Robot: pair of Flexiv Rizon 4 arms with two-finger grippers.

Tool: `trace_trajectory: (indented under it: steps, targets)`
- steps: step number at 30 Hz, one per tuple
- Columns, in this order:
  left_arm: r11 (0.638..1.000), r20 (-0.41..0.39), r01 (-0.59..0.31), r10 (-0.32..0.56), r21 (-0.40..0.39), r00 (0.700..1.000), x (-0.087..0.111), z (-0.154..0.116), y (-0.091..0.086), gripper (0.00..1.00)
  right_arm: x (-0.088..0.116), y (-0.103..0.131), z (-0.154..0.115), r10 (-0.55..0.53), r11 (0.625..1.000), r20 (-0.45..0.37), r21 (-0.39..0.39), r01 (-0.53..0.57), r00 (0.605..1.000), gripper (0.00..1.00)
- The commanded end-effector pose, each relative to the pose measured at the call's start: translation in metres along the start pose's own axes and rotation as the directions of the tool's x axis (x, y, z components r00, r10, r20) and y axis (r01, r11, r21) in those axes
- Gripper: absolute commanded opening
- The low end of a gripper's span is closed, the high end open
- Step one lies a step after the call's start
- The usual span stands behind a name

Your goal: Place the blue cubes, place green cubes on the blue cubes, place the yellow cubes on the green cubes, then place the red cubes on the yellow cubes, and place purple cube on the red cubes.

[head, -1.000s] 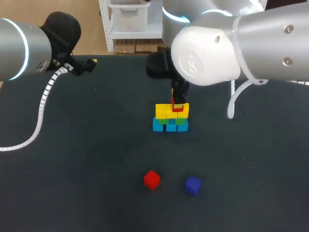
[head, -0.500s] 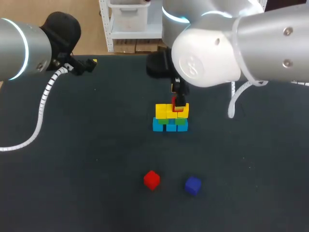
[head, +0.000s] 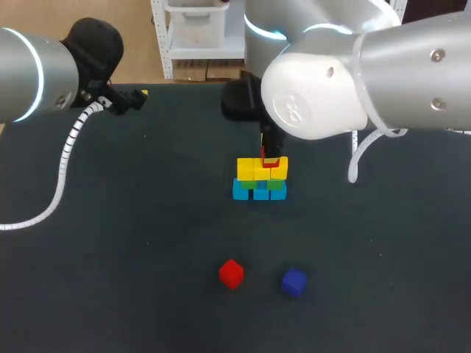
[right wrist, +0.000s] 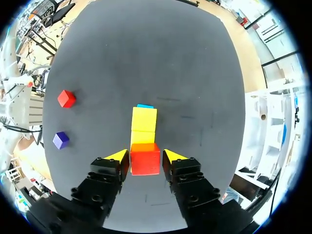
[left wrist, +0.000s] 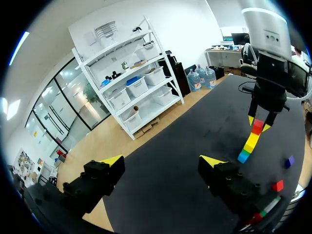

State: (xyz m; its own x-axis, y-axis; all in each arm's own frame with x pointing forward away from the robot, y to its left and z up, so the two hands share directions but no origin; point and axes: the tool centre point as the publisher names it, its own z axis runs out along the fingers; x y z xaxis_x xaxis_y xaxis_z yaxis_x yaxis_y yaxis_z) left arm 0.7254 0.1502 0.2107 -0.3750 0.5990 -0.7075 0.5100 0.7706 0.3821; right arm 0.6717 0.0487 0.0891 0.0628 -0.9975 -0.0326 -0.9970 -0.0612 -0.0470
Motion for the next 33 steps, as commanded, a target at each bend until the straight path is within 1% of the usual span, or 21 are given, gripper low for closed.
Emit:
trace_trajectory:
  steps: [1,4,5,6,9,13,16,19,22,24,27,30,33]
  targets:
    - [1.0,0.001,-0.001,0.001,0.005,1.0,0.0,0.001,0.001,1.0,0.001,0.002,-0.002,0.0,1.0,0.004,-0.001,0.0,1.0,0.5]
    - [1.0,0.001,-0.001,0.001,0.005,1.0,0.0,0.001,0.001,1.0,0.002,0.003,-0.006,0.002,1.0,0.012,0.001,-0.002,1.0,0.78]
    - [1.0,0.001,-0.001,0.001,0.005,1.0,0.0,0.001,0.001,1.0,0.003,0.004,-0.008,0.005,1.0,0.016,0.004,-0.006,1.0,0.92]
    - [1.0,0.001,-0.001,0.001,0.005,1.0,0.0,0.001,0.001,1.0,0.004,0.004,-0.011,0.008,1.0,0.022,0.01,-0.009,1.0,1.0]
    - [1.0,0.001,-0.001,0.001,0.005,1.0,0.0,0.001,0.001,1.0,0.009,0.005,-0.024,0.025,0.999,0.058,0.023,-0.027,0.998,1.0]
    - [1.0,0.001,-0.001,0.001,0.005,1.0,0.0,0.001,0.001,1.0,0.021,0.002,-0.048,0.061,0.997,0.137,0.041,-0.067,0.989,1.0]
    - [1.0,0.001,-0.001,0.001,0.005,1.0,0.0,0.001,0.001,1.0,0.032,-0.001,-0.063,0.084,0.995,0.2,0.04,-0.094,0.976,1.0]
    - [1.0,0.001,-0.001,0.001,0.005,1.0,0.0,0.001,0.001,1.0,0.043,-0.005,-0.071,0.111,0.991,0.257,0.043,-0.126,0.96,1.0]
    - [1.0,0.001,-0.001,0.001,0.005,1.0,0.0,0.001,0.001,1.0,0.053,-0.007,-0.077,0.143,0.986,0.338,0.028,-0.162,0.93,1.0]
    - [1.0,0.001,-0.001,0.001,0.005,1.0,0.0,0.001,0.001,1.0,0.059,-0.008,-0.079,0.163,0.981,0.386,0.031,-0.189,0.908,1.0]
    - [1.0,0.001,-0.001,0.001,0.005,1.0,0.0,0.001,0.001,1.0,0.068,-0.007,-0.082,0.188,0.974,0.47,0.024,-0.226,0.862,1.0]
    - [1.0,0.001,-0.001,0.001,0.005,1.0,0.0,0.001,0.001,1.0,0.077,-0.007,-0.083,0.212,0.966,0.528,0.017,-0.26,0.822,1.0]
    - [1.0,0.001,-0.001,0.001,0.005,1.0,0.0,0.001,0.001,1.0,0.087,-0.007,-0.086,0.227,0.953,0.597,0.025,-0.301,0.769,1.0]
